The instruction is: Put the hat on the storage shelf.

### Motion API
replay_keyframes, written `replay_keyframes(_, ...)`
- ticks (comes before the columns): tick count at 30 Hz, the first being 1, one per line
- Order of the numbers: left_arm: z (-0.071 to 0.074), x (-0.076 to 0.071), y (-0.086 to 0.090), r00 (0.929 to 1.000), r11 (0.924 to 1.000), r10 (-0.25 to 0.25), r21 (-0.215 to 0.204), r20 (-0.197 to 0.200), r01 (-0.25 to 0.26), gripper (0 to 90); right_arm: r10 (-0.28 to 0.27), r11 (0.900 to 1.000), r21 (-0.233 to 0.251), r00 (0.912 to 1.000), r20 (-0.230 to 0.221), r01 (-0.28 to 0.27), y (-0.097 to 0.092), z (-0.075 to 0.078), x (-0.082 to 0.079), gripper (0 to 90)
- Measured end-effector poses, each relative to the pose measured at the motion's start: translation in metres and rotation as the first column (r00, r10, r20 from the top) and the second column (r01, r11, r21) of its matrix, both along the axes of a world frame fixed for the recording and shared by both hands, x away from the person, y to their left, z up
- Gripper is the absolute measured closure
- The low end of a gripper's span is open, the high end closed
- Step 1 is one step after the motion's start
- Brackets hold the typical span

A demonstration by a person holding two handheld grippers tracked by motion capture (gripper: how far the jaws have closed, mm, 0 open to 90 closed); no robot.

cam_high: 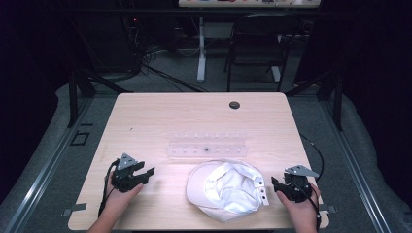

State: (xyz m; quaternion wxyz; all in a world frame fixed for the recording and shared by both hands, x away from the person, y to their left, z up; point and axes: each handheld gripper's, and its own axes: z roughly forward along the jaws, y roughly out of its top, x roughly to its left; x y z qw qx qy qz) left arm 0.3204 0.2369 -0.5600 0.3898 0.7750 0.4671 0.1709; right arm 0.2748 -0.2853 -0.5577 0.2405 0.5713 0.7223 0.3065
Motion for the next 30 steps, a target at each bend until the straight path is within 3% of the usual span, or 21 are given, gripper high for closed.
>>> replay_keyframes(4,0.001,0.002,0.001,0.9998,0.9994,0.011,-0.031,-0.017,-0.012,48.6,0.009,0.9995,0.03,0.9996,-0.025,-0.008,-0.005,0.006,0.001,47.2)
replay_keyframes(6,0.001,0.002,0.002,0.9996,0.9993,0.021,-0.032,-0.018,-0.021,48.6,0.015,0.9979,0.063,0.9991,-0.039,-0.013,-0.007,0.009,0.002,46.9)
replay_keyframes(11,0.001,0.0,0.003,0.9996,0.9997,0.016,-0.018,-0.021,-0.016,49.1,0.018,0.9972,0.074,0.9973,-0.072,-0.013,-0.011,0.017,0.001,46.7)
replay_keyframes(18,0.0,-0.004,0.004,0.9997,0.9999,0.008,-0.014,-0.023,-0.009,49.1,0.065,0.9883,0.146,0.9867,-0.149,-0.044,-0.011,0.032,-0.002,48.3)
replay_keyframes(21,-0.001,-0.003,0.002,0.9994,1.0,-0.006,-0.006,-0.034,0.005,48.8,0.083,0.9758,0.214,0.9809,-0.176,-0.044,-0.013,0.041,-0.002,48.2)
replay_keyframes(22,-0.001,-0.003,0.002,0.9994,1.0,-0.006,-0.006,-0.034,0.005,48.7,0.083,0.9758,0.214,0.9809,-0.176,-0.044,-0.013,0.041,-0.002,48.2)
replay_keyframes(23,-0.002,-0.003,0.0,0.9994,1.0,-0.006,-0.007,-0.034,0.005,48.7,0.107,0.9645,0.258,0.9755,-0.193,-0.054,-0.014,0.046,-0.001,48.7)
replay_keyframes(24,-0.002,-0.003,0.0,0.9994,1.0,-0.006,-0.007,-0.034,0.005,48.7,0.107,0.9645,0.258,0.9755,-0.193,-0.054,-0.014,0.046,-0.001,48.7)
replay_keyframes(27,-0.003,-0.003,-0.001,0.999,0.9999,-0.013,0.0,-0.042,0.013,48.5,0.143,0.9482,0.311,0.9635,-0.227,-0.067,-0.014,0.05,0.001,51.2)
replay_keyframes(30,-0.004,-0.003,-0.002,0.9991,0.9999,-0.013,0.0,-0.041,0.013,48.4,0.169,0.9252,0.376,0.9443,-0.282,-0.053,-0.013,0.055,0.004,51.0)
